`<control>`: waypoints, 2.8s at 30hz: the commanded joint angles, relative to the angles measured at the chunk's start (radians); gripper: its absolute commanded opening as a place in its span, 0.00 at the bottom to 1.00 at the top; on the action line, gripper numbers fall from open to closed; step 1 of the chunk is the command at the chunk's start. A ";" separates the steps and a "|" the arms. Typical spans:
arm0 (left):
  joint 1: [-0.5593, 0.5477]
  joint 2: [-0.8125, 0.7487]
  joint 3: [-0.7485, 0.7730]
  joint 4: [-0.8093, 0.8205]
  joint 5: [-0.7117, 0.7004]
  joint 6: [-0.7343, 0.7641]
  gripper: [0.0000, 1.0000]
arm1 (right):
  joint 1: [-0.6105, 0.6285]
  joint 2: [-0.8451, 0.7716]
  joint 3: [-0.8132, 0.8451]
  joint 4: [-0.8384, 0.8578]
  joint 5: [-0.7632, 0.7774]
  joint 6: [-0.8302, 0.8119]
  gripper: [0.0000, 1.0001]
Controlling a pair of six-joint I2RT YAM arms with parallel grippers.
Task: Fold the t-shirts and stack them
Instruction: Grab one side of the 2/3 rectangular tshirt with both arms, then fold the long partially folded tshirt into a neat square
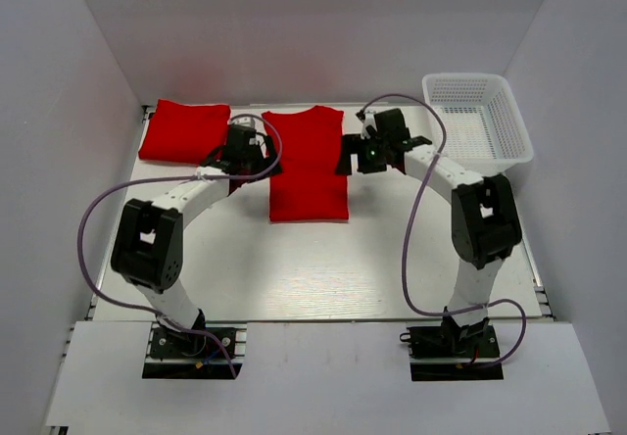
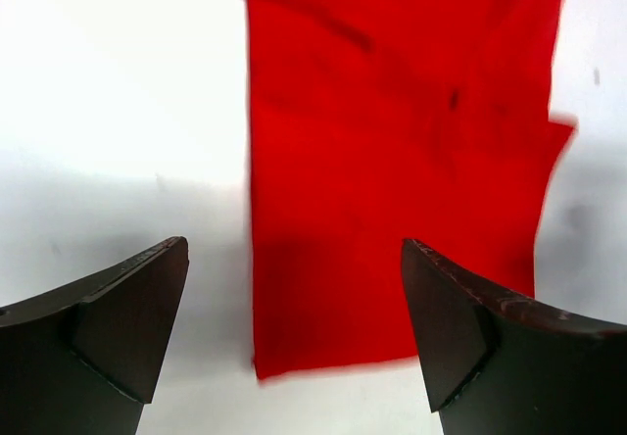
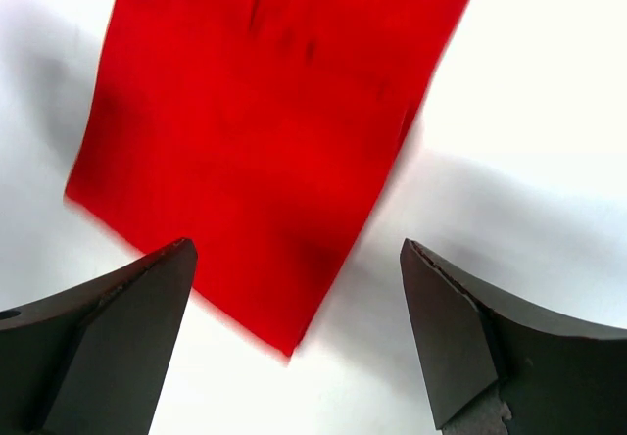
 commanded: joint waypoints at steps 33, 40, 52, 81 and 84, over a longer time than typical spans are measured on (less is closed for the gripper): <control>-0.029 -0.030 -0.365 0.136 0.280 0.016 0.21 | 0.029 -0.033 -0.390 0.216 -0.315 0.118 0.38; -0.048 -0.126 -0.426 0.172 0.315 0.016 0.00 | 0.032 -0.101 -0.445 0.225 -0.313 0.129 0.00; -0.149 -0.563 -0.537 -0.197 0.456 -0.059 0.00 | 0.067 -0.614 -0.774 0.023 -0.275 0.098 0.00; -0.120 -0.285 0.062 -0.290 -0.101 -0.093 0.00 | -0.002 -0.363 -0.206 -0.002 -0.121 0.098 0.00; -0.109 -0.211 0.101 -0.269 -0.081 -0.075 0.00 | -0.016 -0.345 -0.195 0.012 -0.129 0.104 0.00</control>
